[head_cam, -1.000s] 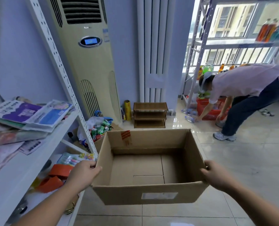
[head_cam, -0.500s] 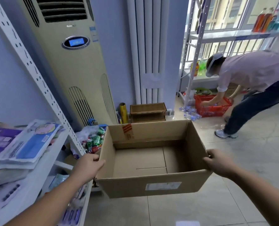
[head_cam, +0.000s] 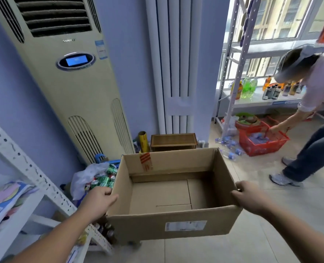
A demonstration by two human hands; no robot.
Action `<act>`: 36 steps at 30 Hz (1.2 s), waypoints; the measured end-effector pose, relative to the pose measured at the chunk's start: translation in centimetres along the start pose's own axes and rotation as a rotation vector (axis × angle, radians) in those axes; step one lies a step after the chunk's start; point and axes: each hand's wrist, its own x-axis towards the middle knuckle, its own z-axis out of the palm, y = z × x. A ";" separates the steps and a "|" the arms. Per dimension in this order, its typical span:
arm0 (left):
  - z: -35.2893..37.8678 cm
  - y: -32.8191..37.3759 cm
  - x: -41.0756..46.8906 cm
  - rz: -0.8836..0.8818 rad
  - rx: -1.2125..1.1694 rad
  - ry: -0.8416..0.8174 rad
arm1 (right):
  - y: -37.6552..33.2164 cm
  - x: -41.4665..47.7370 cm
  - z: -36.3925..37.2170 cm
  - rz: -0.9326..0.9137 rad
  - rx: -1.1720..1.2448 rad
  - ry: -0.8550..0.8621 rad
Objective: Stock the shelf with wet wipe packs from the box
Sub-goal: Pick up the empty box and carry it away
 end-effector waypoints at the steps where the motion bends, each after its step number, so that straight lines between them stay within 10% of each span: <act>1: 0.1 0.6 0.8 -0.010 0.000 0.015 | -0.2 1.1 -0.7 -0.006 -0.013 -0.002; 36: 0.5 21.0 44.3 0.078 0.102 -0.013 | -5.8 46.1 -11.2 0.065 0.008 0.006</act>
